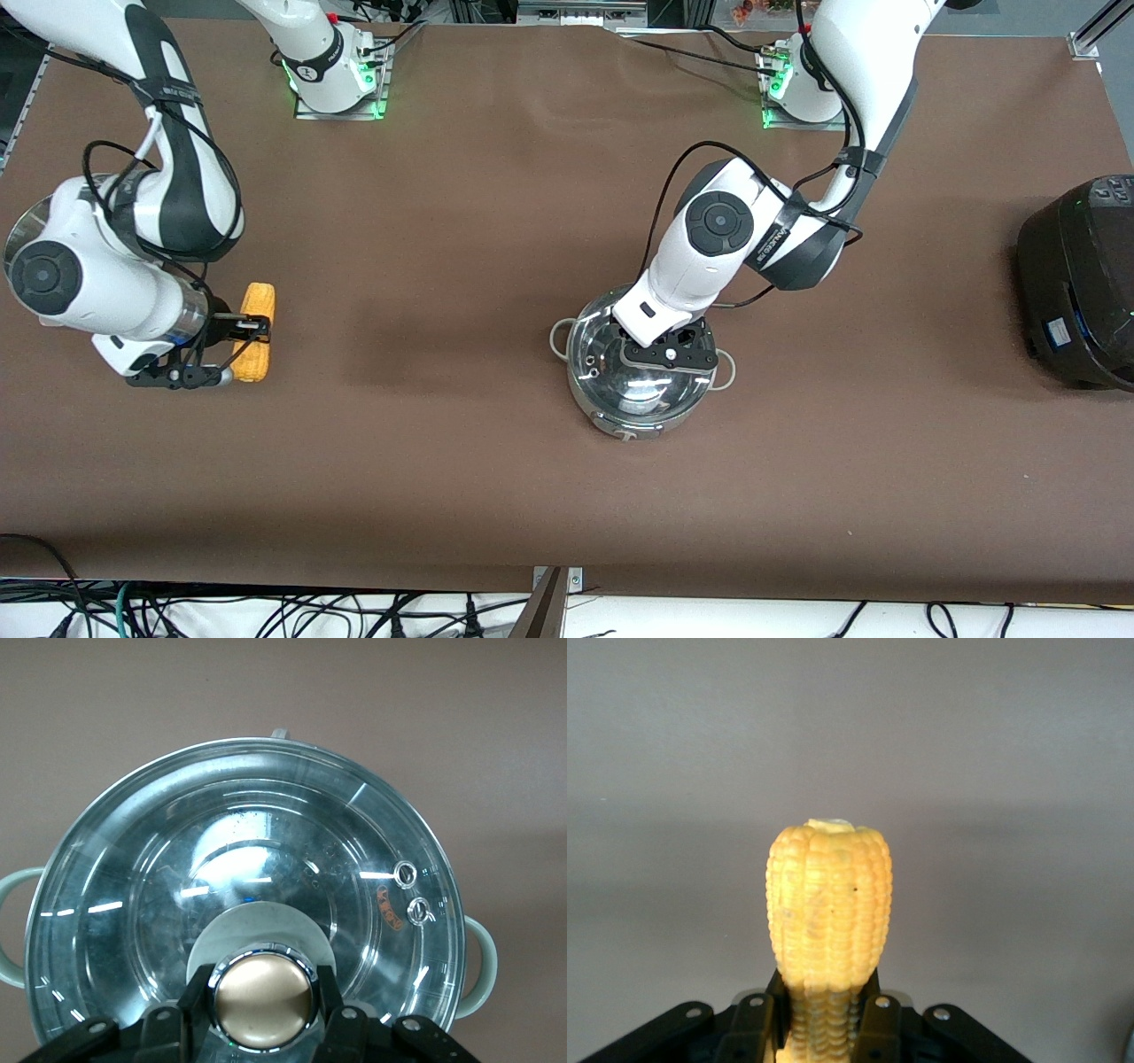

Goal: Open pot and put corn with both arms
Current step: 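Grasp the corn with the right gripper while the left gripper grasps the lid knob, then lift the lid off with the left gripper while the right gripper carries corn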

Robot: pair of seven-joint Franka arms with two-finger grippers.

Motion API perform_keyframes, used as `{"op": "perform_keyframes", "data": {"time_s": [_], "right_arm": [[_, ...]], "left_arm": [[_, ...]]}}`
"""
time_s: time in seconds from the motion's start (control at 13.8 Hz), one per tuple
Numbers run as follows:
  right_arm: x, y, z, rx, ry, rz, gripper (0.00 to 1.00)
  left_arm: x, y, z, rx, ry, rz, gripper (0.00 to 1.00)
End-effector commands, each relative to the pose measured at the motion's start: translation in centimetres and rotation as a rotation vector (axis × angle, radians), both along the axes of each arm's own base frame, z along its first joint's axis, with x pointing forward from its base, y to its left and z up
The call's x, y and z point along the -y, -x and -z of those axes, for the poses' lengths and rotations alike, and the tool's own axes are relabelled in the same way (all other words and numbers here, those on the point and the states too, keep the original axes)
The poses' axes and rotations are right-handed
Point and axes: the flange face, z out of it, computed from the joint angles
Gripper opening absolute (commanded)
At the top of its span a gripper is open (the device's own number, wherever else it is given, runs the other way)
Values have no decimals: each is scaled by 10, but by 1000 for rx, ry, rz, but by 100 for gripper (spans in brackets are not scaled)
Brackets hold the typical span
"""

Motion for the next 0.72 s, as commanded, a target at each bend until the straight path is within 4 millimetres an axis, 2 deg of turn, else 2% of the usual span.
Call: {"op": "perform_keyframes", "data": {"time_s": [0.0,0.07,0.22,0.36,0.51,0.65], "right_arm": [[-7,-4,-30,-18,-12,-17,13],[-8,-5,-40,-25,-15,-18,13],[-16,-5,-76,-52,-20,-29,13],[-21,-3,-112,-69,-21,-33,13],[-22,3,-139,-75,-20,-34,13],[-33,12,-157,-70,-26,-51,13]], "left_arm": [[-3,3,-26,-11,-42,29,0],[-8,5,-39,-26,-56,22,0],[-21,10,-72,-48,-45,-4,0],[-54,5,-98,-55,-52,-42,0],[-93,-4,-105,-69,-22,-11,0],[-146,-18,-100,-81,-7,3,0]]}}
